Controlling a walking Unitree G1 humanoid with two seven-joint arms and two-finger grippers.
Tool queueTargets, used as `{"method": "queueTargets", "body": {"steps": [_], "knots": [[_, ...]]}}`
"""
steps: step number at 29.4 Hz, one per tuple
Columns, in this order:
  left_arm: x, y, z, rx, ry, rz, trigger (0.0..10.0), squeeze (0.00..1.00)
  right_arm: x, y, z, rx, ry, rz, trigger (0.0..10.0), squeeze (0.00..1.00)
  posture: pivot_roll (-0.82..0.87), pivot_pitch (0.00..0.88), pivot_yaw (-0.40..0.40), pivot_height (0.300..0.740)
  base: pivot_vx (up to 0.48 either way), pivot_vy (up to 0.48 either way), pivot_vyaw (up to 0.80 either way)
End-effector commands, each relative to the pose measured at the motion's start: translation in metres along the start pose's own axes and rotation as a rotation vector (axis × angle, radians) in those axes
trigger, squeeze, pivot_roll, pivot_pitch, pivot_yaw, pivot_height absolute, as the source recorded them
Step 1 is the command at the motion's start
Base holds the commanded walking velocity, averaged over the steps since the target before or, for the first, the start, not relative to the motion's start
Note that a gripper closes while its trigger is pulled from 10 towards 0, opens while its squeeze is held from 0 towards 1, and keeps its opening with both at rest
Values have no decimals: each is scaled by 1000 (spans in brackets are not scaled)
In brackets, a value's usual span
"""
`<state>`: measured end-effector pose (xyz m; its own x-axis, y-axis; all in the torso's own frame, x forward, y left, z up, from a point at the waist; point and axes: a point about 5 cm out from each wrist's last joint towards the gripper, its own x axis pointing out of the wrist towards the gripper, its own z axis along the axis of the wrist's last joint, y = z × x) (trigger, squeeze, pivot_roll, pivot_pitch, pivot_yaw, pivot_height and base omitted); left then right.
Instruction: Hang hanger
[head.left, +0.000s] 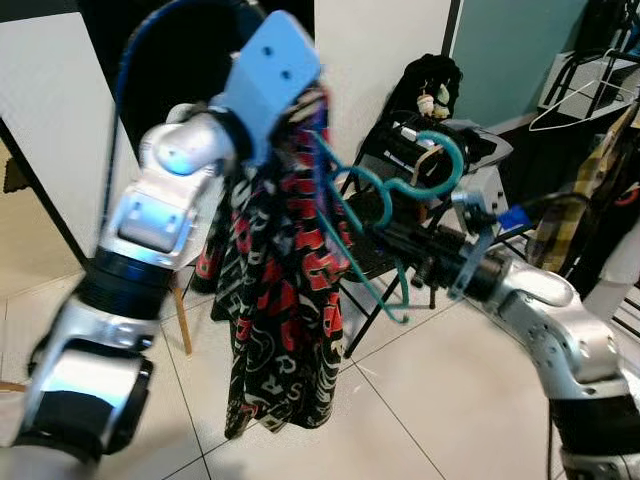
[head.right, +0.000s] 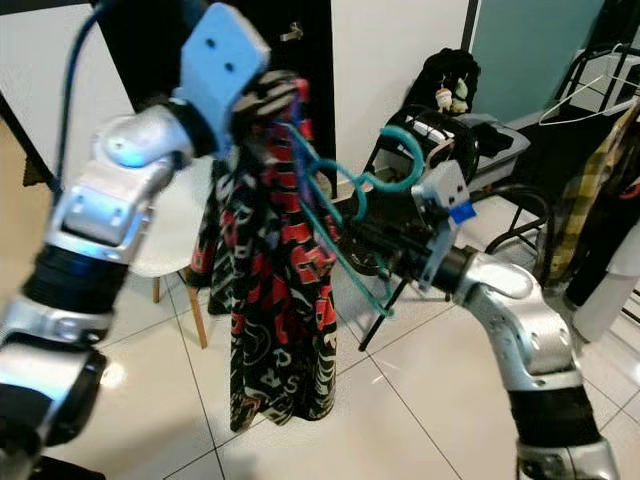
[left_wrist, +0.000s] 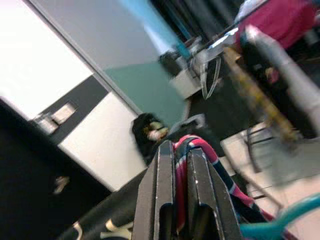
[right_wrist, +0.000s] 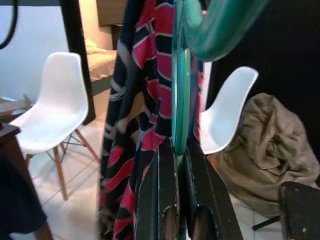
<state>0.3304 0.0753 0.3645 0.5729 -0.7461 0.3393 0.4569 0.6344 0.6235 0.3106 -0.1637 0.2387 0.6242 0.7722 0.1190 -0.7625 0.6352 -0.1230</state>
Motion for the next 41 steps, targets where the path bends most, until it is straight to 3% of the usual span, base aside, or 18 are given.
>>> {"method": "queueTargets", "body": {"steps": [1,2,5,6,8,14,19,23,24,25,26,28,29,31,32,34,36,41], "knots": [[3,-8,11,-24,-60,-48,10000,0,3,-2,5,-23,-24,-21,10000,0,-24,0,19,740,0,0,0],[6,-20,25,-165,-170,-97,10000,0,7,-8,6,-12,-39,-80,10000,0,-22,0,19,740,0,0,0],[6,-20,25,-165,-170,-97,10000,0,7,-8,6,-12,-39,-80,10000,0,-22,0,19,740,0,0,0],[6,-30,39,-289,-270,-153,10000,0,10,-12,7,-4,-51,-116,10000,0,-22,0,19,740,0,0,0],[3,-36,47,-383,-335,-191,10000,0,13,-13,8,1,-60,-132,10000,0,-16,0,14,740,0,0,0],[0,-38,51,-472,-379,-228,10000,0,15,-14,9,2,-67,-138,10000,0,-16,0,14,740,0,0,0],[1,-44,22,-593,-292,-290,10000,0,18,-18,10,-8,-67,-148,10000,0,-13,0,14,740,0,0,0],[3,-51,7,-547,-208,-288,10000,0,18,-21,11,-10,-74,-159,10000,0,-17,0,14,740,0,0,0],[5,-58,-9,-448,-115,-276,10000,0,20,-25,12,-10,-81,-177,10000,0,-17,0,14,740,0,0,0],[5,-58,-9,-448,-115,-276,10000,0,20,-25,12,-10,-81,-177,10000,0,-17,0,14,740,0,0,0],[8,-63,-22,-310,-29,-243,10000,0,22,-29,13,-6,-88,-202,10000,0,-20,0,13,740,0,0,0],[8,-63,-22,-310,-29,-243,10000,0,22,-29,13,-6,-88,-202,10000,0,-20,0,13,740,0,0,0],[12,-67,-29,-185,23,-214,10000,0,26,-34,12,-2,-82,-230,10000,0,-18,0,10,740,0,0,0],[12,-67,-29,-185,23,-214,10000,0,26,-34,12,-2,-82,-230,10000,0,-18,0,10,740,0,0,0],[17,-68,-30,-71,38,-178,10000,0,31,-40,7,6,-61,-270,10000,0,-15,0,7,740,0,0,0],[17,-68,-30,-71,38,-178,10000,0,31,-40,7,6,-61,-270,10000,0,-15,0,7,740,0,0,0],[27,-68,-20,45,14,-116,10000,0,41,-46,-3,6,3,-323,10000,0,-10,0,4,740,0,0,0],[38,-61,3,-129,-98,-8,10000,0,49,-45,-9,5,28,-336,10000,0,-7,0,3,740,0,0,0]]}}
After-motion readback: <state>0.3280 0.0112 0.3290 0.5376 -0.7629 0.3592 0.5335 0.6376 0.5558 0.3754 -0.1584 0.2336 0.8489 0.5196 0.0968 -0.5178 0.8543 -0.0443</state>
